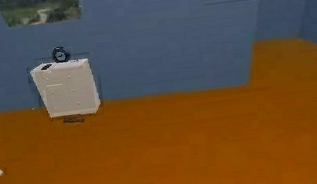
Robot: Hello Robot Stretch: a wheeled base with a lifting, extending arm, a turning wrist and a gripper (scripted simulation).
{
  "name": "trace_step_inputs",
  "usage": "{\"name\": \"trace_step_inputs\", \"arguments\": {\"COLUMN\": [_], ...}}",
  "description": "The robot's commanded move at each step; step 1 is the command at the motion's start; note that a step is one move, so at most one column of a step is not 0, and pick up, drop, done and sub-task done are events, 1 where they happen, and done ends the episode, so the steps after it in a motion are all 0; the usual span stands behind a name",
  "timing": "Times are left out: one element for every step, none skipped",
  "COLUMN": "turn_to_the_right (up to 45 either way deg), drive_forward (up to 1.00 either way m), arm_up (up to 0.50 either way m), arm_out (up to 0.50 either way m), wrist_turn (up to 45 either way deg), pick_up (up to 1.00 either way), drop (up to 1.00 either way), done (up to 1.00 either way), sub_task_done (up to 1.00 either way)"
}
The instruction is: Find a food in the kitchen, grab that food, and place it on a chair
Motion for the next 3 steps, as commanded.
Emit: {"name": "trace_step_inputs", "arguments": {"turn_to_the_right": [-36.0,0.0,45.0], "drive_forward": [0.0,0.7,0.0], "arm_up": [0.0,0.0,0.0], "arm_out": [0.0,0.0,0.0], "wrist_turn": [0.0,0.0,0.0], "pick_up": [0.0,0.0,0.0], "drop": [0.0,0.0,0.0], "done": [0.0,0.0,0.0], "sub_task_done": [0.0,0.0,0.0]}}
